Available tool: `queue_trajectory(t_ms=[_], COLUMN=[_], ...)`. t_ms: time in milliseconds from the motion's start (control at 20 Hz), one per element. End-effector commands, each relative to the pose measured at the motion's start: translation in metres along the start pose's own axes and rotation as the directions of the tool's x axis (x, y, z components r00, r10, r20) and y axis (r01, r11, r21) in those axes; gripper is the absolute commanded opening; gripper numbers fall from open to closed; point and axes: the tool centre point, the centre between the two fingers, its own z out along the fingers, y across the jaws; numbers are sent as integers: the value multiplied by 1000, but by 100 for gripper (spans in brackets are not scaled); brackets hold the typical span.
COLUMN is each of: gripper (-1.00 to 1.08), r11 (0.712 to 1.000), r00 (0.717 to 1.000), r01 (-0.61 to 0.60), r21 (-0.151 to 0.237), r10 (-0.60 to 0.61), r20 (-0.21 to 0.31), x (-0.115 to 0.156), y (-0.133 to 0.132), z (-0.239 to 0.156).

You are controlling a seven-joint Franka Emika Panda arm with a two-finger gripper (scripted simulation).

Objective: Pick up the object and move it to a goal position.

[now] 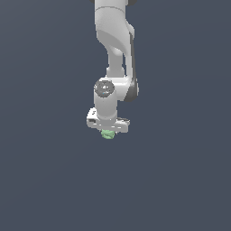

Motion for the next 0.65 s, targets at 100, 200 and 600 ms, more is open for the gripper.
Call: queue_trajectory(t_ms=[100, 200, 600], gripper=[-100, -100, -100], r11=[1000, 1000, 1000], r00=[1000, 1000, 1000], r01=[0, 0, 0], r21=[0, 0, 0], r10=[0, 0, 0], r20=[-1, -1, -1], x=[17, 23, 33], y=[1, 1, 1], z=[-22, -30, -42])
